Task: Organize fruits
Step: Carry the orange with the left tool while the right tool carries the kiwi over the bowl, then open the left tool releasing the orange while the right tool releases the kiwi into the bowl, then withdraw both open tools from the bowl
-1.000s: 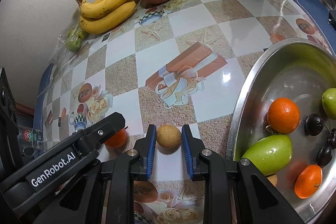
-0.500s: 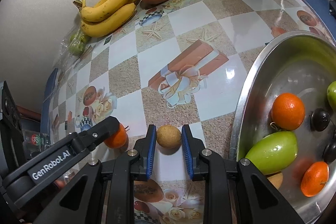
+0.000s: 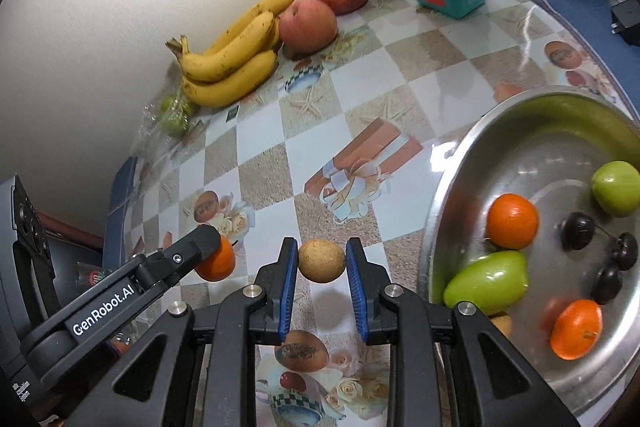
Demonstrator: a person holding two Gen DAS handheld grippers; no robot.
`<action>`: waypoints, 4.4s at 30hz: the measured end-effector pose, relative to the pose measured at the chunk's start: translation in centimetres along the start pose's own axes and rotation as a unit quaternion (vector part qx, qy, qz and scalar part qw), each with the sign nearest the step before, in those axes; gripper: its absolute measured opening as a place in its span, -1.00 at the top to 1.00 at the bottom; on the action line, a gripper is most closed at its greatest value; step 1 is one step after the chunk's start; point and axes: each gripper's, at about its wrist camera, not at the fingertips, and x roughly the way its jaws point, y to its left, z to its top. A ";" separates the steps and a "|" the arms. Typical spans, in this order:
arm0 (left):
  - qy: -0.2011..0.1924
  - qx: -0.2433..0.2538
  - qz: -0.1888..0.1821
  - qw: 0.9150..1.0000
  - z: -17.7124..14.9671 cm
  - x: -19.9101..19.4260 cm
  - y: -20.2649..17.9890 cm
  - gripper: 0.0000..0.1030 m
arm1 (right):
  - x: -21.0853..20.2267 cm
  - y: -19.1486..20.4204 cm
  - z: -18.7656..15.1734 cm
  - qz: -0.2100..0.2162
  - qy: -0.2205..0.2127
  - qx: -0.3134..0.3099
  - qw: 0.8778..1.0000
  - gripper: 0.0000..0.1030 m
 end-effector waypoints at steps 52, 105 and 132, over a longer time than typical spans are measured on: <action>0.094 0.209 -0.028 0.973 -9.1 3.2 -14.2 0.28 | -7.1 -11.6 -1.9 -0.106 -0.030 0.114 0.987 0.48; 0.004 0.066 0.120 0.990 -5.8 0.3 -4.5 -0.61 | -6.7 -8.0 -2.6 -0.122 -0.031 0.044 0.991 0.49; -0.033 0.100 0.178 0.978 -7.3 -1.2 -3.3 -1.00 | -6.5 -6.3 -3.4 -0.158 -0.052 -0.022 0.986 -0.95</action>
